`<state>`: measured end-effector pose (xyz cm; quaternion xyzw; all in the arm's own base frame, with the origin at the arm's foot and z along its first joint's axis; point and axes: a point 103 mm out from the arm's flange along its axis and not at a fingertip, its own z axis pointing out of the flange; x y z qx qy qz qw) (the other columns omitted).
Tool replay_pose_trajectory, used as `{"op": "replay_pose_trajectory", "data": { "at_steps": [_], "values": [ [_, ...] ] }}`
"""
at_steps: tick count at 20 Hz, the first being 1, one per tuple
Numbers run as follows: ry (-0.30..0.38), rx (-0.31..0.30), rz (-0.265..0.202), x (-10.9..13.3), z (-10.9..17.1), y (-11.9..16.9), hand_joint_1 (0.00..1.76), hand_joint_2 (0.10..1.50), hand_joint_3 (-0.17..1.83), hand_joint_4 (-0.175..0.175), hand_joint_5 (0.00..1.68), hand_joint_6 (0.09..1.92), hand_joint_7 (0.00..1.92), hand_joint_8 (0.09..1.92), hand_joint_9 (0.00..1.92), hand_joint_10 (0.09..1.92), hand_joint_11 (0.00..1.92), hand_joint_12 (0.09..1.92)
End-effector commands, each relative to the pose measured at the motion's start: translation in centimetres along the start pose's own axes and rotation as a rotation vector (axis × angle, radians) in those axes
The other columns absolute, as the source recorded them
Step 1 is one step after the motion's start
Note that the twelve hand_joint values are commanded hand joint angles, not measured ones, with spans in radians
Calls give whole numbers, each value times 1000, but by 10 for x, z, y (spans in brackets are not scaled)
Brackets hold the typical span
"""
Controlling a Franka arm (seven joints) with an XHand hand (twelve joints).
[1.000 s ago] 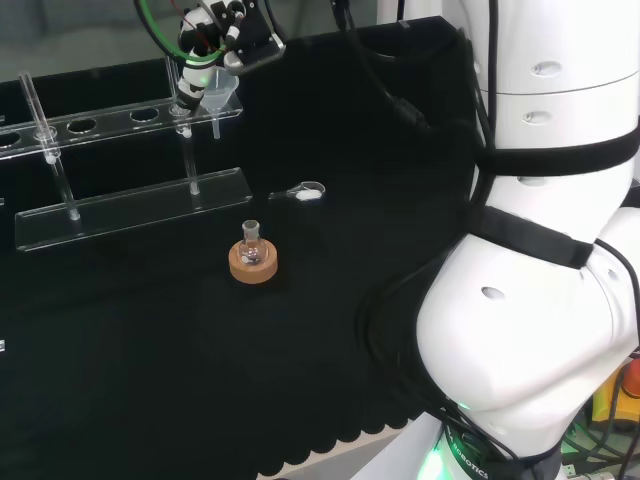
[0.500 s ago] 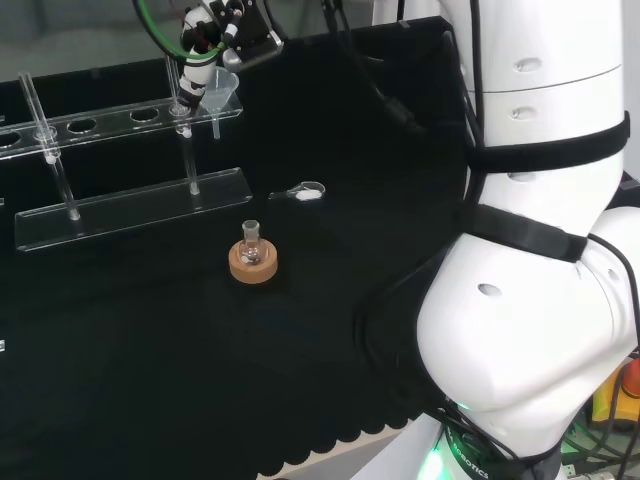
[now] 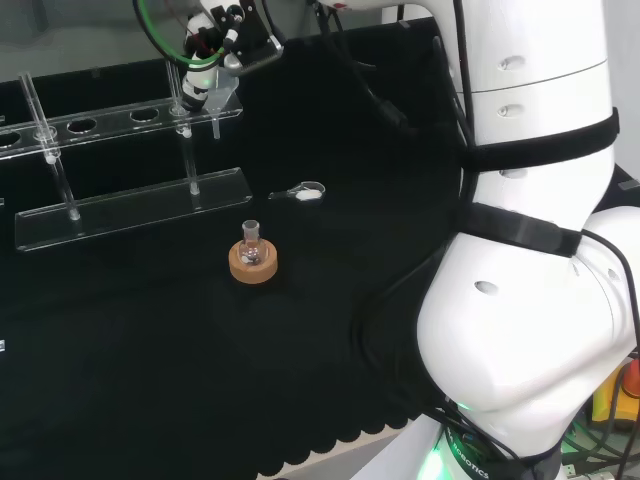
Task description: Pick up the funnel from the transparent funnel stand.
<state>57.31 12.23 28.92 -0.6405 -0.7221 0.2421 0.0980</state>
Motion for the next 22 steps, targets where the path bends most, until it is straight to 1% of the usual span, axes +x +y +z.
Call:
{"op": "replay_pose_trajectory", "data": {
  "at_steps": [1, 3, 4, 8, 15, 18, 22],
  "values": [
    [3, -23, -7, -5, 3, 5, 644, 786, 145, -106, 56, 87, 0, 511, 119, 912, 290, 1482],
    [0, -55, -13, -5, 5, 5, 649, 784, 152, -105, 71, 87, 0, 545, 131, 909, 300, 1477],
    [-1, -58, -13, -5, 5, 6, 655, 783, 158, -104, 86, 87, 0, 574, 143, 905, 311, 1473],
    [-2, -53, -14, -5, 7, 9, 672, 778, 178, -103, 115, 87, 0, 629, 171, 891, 332, 1463],
    [-4, -38, -10, -7, 10, 14, 677, 776, 188, -101, 123, 87, 0, 645, 182, 886, 338, 1461],
    [3, -28, -17, -10, 14, 23, 678, 772, 198, -100, 128, 87, 0, 658, 187, 879, 341, 1458],
    [-3, -33, -17, -10, 17, 25, 679, 767, 212, -98, 136, 87, 0, 677, 203, 871, 343, 1457]
  ]
}}
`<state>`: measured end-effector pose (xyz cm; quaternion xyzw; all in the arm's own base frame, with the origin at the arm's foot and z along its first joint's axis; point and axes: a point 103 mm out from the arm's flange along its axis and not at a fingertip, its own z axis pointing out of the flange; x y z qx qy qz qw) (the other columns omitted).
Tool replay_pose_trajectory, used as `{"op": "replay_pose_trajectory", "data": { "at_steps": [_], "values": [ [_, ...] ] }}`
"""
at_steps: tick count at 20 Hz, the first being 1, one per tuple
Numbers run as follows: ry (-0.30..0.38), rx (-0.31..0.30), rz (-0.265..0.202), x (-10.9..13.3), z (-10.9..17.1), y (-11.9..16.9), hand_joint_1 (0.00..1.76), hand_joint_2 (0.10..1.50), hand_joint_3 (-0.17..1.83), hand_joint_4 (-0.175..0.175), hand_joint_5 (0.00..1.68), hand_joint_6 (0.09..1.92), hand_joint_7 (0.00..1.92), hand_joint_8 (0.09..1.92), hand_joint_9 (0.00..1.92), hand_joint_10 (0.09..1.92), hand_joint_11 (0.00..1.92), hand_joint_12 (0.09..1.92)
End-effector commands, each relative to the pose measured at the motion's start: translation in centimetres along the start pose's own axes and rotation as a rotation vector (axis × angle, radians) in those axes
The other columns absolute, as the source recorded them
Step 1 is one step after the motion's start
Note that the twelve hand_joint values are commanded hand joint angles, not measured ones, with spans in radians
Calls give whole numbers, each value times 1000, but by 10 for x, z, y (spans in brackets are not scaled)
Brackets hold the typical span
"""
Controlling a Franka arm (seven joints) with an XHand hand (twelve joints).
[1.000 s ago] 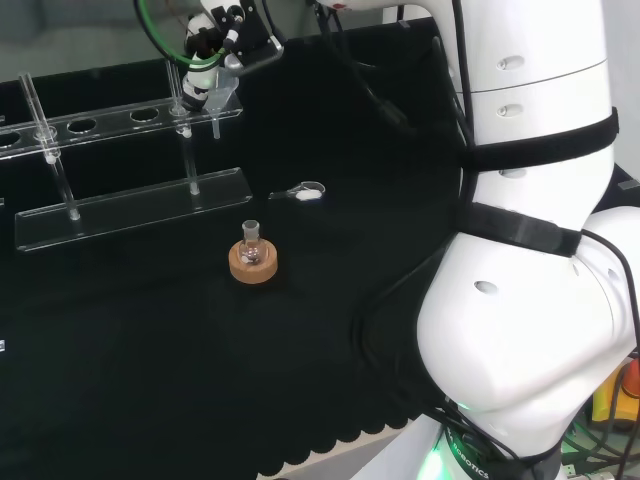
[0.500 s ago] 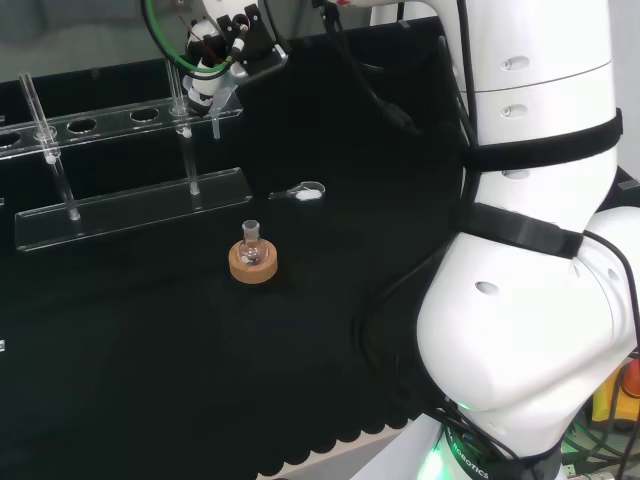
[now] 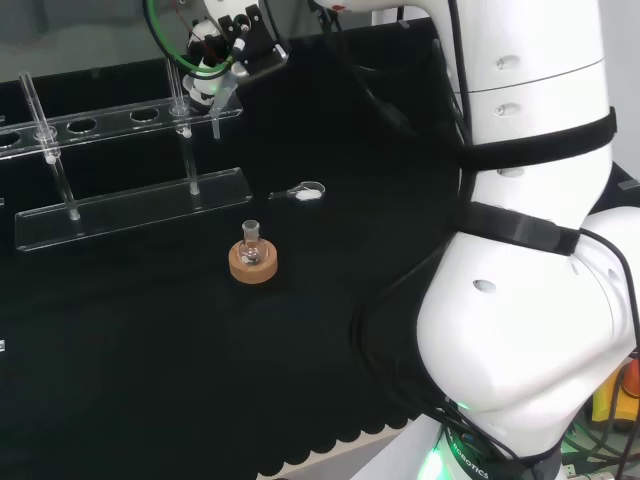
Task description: Pick up the funnel from the transparent funnel stand.
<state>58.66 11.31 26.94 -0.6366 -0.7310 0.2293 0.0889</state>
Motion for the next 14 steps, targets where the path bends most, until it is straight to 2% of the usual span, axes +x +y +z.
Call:
{"op": "replay_pose_trajectory", "data": {
  "at_steps": [1, 6, 10, 12, 14],
  "values": [
    [-5, 2, -2, -3, 4, 4, 679, 763, 220, -98, 140, 87, 0, 687, 213, 864, 344, 1457],
    [-27, 2, -6, -1, 4, 6, 686, 729, 313, -100, 211, 87, 68, 729, 390, 741, 360, 1445],
    [-75, -6, -4, 0, 2, 7, 699, 697, 438, -83, 388, 87, 352, 690, 642, 608, 394, 1402],
    [-87, -29, 6, 1, 1, 6, 705, 693, 479, -68, 478, 87, 456, 664, 735, 558, 417, 1377],
    [-126, -79, 22, 1, -3, 4, 714, 705, 507, -54, 574, 87, 553, 643, 816, 519, 455, 1348]
  ]
}}
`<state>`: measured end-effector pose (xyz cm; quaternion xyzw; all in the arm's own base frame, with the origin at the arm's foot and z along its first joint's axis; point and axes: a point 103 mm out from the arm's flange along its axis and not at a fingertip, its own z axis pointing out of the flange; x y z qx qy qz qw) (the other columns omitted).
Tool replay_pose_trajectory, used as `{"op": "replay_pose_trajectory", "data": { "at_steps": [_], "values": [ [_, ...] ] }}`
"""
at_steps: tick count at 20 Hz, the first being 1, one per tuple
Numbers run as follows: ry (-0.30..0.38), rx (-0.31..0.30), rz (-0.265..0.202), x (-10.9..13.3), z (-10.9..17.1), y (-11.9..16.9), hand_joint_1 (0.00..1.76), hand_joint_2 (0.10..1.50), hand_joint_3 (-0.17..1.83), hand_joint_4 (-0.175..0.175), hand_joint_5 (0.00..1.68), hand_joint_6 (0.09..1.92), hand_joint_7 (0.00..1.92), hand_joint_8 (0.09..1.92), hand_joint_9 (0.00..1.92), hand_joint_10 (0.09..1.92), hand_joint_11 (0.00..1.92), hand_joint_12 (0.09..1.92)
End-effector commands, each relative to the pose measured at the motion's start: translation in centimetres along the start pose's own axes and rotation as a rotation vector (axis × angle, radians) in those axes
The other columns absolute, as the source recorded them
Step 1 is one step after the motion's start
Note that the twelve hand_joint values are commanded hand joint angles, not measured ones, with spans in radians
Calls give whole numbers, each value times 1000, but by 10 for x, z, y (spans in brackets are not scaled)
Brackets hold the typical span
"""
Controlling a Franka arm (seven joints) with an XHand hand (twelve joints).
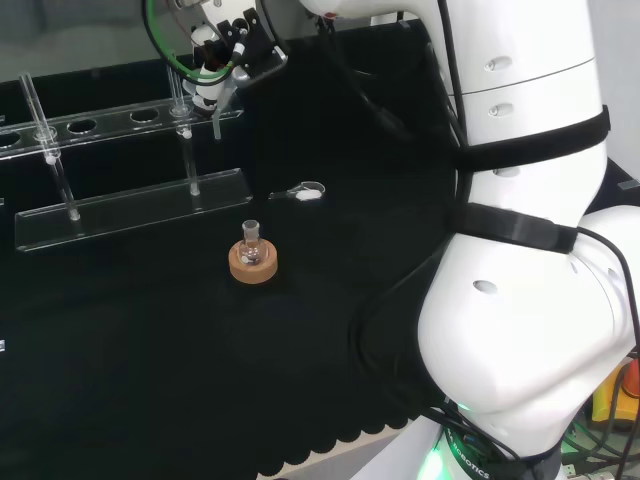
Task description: Pick up the funnel from the transparent funnel stand.
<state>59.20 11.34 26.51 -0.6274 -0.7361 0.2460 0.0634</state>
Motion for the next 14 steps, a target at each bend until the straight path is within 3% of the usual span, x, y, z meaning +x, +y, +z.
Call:
{"op": "replay_pose_trajectory", "data": {
  "at_steps": [1, 5, 12, 14],
  "values": [
    [-76, -98, 39, 0, -7, -5, 724, 718, 518, -46, 644, 103, 605, 631, 861, 501, 486, 1330],
    [-99, -176, 50, -5, -30, -20, 772, 762, 556, -10, 856, 353, 778, 566, 1034, 403, 610, 1268],
    [-118, -201, 75, -14, -76, -58, 792, 769, 584, 0, 862, 516, 820, 553, 1087, 358, 650, 1244],
    [-123, -178, 84, -17, -83, -69, 792, 768, 586, 0, 862, 531, 821, 555, 1092, 357, 649, 1246]
  ]
}}
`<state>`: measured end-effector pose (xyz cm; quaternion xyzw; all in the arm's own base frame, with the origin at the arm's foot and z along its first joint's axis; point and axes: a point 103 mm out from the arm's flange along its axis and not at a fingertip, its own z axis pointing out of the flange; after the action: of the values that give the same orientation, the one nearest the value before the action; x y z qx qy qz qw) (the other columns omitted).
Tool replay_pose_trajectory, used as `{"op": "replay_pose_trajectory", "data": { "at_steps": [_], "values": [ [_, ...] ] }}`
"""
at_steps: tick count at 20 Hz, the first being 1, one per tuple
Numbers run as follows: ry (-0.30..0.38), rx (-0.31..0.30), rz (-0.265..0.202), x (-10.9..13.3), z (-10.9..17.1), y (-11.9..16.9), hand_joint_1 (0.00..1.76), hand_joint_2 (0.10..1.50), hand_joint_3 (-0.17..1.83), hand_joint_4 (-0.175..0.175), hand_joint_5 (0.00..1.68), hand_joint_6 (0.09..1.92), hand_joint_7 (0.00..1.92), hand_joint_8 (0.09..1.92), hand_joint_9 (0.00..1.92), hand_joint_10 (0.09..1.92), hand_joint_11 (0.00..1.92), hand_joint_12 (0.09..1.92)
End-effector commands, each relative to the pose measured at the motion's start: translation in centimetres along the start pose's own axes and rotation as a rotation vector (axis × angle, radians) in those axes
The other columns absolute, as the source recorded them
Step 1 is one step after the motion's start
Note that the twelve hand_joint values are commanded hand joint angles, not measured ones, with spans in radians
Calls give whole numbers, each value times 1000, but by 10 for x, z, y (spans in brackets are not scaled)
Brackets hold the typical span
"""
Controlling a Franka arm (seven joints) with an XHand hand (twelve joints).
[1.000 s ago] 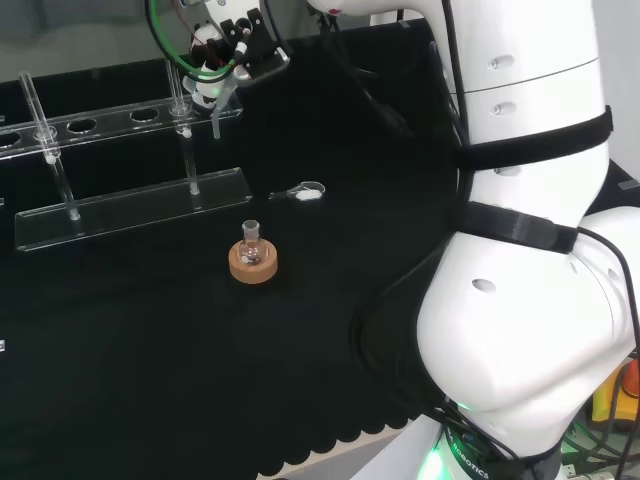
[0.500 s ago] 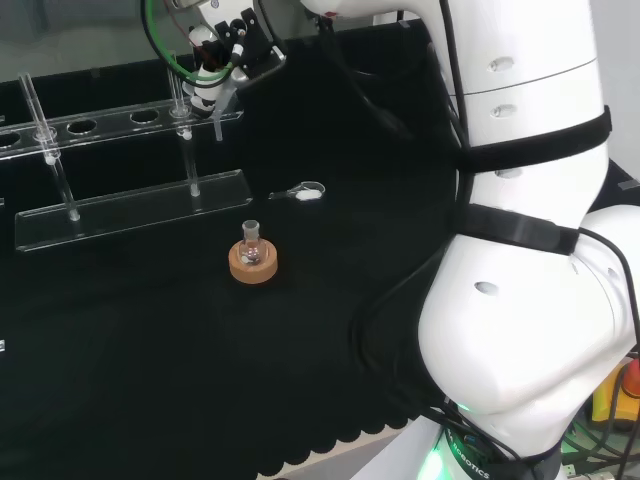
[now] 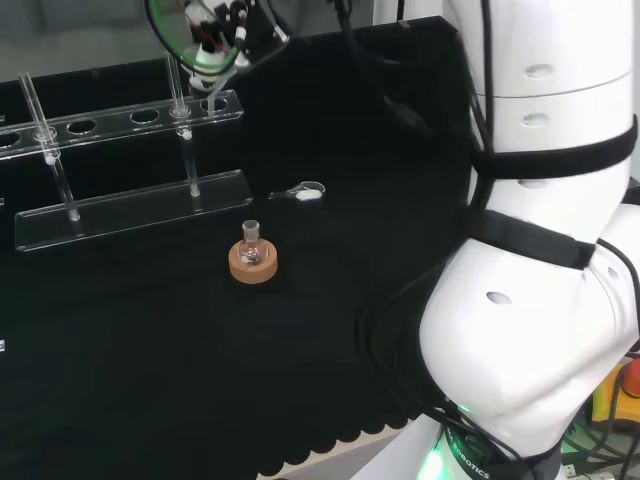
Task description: Pick up the funnel from the transparent funnel stand.
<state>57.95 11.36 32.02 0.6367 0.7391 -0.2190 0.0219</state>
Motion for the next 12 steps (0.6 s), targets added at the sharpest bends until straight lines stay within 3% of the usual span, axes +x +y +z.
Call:
{"op": "replay_pose_trajectory", "data": {
  "at_steps": [1, 12],
  "values": [
    [-40, -23, 39, -16, -46, -32, 792, 768, 587, 1, 863, 535, 823, 556, 1095, 358, 649, 1246],
    [-54, 0, 93, -32, -48, -98, 795, 763, 598, 5, 871, 569, 845, 562, 1119, 358, 671, 1239]
  ]
}}
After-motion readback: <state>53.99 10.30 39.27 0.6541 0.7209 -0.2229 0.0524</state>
